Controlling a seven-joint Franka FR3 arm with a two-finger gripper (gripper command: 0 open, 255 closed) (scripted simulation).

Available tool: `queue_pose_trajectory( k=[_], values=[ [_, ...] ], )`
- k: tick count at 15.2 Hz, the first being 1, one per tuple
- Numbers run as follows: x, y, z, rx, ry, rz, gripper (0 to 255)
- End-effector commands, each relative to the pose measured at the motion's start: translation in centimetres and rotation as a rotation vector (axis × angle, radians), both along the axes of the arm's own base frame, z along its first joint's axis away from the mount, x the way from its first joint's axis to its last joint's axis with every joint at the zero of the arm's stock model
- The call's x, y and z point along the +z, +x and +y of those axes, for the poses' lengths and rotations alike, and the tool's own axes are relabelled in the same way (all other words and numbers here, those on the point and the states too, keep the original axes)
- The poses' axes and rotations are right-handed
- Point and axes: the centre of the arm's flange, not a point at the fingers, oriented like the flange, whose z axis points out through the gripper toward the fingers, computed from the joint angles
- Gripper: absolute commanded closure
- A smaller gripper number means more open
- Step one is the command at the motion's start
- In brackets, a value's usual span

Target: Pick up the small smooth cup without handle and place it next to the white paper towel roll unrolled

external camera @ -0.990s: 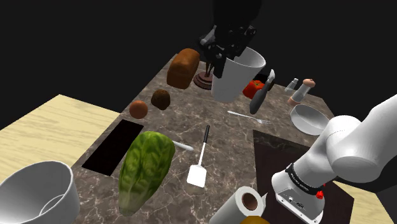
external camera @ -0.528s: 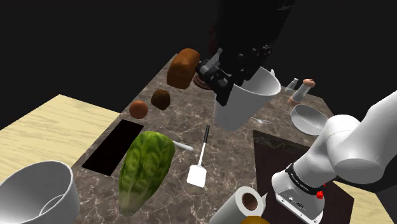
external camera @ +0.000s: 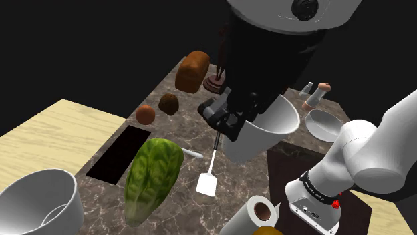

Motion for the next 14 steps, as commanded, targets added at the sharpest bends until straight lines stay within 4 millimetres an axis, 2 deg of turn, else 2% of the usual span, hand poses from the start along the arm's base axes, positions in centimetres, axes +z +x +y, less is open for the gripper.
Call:
queue_pose_trajectory(
  k=[1,14],
  values=[
    [-1.1,-0.1,0.0,0.0,0.0,0.0,255],
    [-8.0,-0.1,0.0,0.0,0.0,0.0,255]
  ],
)
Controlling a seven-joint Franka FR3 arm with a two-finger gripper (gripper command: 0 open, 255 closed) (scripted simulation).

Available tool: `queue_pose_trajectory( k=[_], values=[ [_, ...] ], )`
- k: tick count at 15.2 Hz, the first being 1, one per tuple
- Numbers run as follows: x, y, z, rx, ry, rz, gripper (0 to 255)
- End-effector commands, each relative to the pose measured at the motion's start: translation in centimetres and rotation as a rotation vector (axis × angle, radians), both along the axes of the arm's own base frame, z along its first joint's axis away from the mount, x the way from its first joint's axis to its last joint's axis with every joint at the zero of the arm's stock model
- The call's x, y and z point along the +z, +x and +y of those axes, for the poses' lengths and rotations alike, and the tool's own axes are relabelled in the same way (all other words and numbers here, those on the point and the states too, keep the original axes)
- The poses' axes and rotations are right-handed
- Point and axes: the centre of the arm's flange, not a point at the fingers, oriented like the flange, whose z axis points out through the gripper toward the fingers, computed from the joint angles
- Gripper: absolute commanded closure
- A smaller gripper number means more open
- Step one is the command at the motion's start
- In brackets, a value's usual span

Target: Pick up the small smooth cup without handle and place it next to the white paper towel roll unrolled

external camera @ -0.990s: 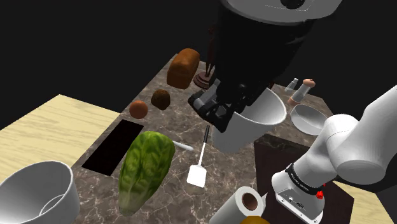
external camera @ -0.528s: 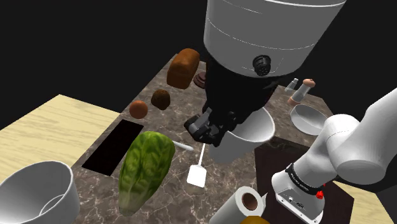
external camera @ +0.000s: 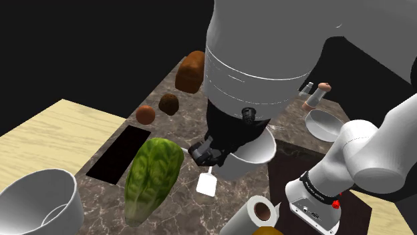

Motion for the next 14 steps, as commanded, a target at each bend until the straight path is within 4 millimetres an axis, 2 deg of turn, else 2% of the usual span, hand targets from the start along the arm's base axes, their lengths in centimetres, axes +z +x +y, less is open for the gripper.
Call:
queue_pose_trajectory(
  k=[1,14],
  values=[
    [-1.1,-0.1,0.0,0.0,0.0,0.0,255],
    [-8.0,-0.1,0.0,0.0,0.0,0.0,255]
  ],
)
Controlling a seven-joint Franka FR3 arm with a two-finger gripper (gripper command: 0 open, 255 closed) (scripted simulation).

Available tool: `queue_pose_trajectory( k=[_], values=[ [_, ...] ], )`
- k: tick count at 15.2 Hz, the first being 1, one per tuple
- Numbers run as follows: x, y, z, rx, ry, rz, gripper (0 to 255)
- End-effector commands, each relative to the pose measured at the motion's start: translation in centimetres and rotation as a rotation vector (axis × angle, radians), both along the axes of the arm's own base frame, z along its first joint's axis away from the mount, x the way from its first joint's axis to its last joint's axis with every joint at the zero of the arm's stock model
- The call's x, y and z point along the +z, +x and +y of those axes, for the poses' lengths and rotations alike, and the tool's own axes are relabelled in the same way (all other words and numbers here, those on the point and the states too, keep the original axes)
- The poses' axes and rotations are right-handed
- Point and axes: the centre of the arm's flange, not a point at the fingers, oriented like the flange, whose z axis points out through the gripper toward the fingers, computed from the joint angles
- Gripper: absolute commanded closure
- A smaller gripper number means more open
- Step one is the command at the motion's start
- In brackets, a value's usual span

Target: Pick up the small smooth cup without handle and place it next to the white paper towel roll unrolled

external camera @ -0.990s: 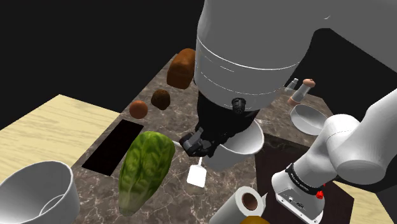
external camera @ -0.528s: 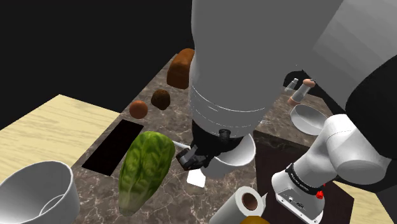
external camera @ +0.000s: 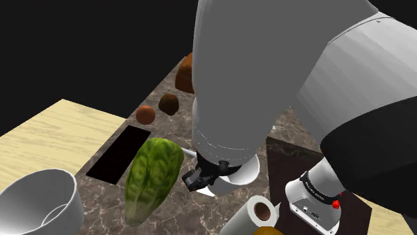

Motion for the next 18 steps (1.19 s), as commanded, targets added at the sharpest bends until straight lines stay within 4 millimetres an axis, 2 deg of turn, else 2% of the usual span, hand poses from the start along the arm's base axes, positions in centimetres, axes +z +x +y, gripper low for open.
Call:
queue_pose_trajectory(
  k=[1,18],
  values=[
    [-1.1,0.0,0.0,0.0,0.0,0.0,255],
    [-10.1,0.0,0.0,0.0,0.0,0.0,255]
  ],
)
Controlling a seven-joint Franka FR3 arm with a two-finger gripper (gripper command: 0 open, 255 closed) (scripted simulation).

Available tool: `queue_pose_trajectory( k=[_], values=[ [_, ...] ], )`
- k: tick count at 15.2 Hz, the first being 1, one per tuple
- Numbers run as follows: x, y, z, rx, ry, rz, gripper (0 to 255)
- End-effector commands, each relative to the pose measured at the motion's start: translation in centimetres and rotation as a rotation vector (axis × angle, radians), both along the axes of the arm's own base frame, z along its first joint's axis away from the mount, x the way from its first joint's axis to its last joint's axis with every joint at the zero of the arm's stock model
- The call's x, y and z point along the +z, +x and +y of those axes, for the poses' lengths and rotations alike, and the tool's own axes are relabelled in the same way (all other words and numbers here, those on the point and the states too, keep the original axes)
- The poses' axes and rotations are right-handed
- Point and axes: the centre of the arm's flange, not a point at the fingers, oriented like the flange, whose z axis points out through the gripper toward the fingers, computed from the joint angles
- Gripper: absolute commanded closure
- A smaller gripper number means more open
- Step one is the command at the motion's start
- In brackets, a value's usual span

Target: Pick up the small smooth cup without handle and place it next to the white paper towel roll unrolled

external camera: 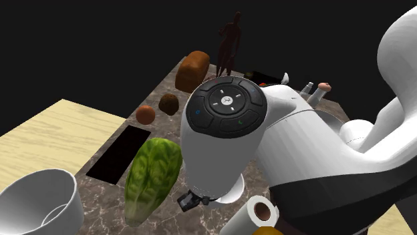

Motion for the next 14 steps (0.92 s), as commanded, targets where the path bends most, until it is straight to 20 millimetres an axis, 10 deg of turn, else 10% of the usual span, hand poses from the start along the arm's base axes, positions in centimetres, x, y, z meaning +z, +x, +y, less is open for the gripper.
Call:
queue_pose_trajectory(
  k=[1,8,9,14],
  values=[
    [-0.91,-0.04,0.06,0.0,0.001,0.0,255],
    [-0.91,-0.04,0.06,0.0,0.001,0.0,255],
    [-0.91,-0.04,0.06,0.0,0.001,0.0,0],
    [-0.91,-0.04,0.06,0.0,0.001,0.0,0]
  ],
)
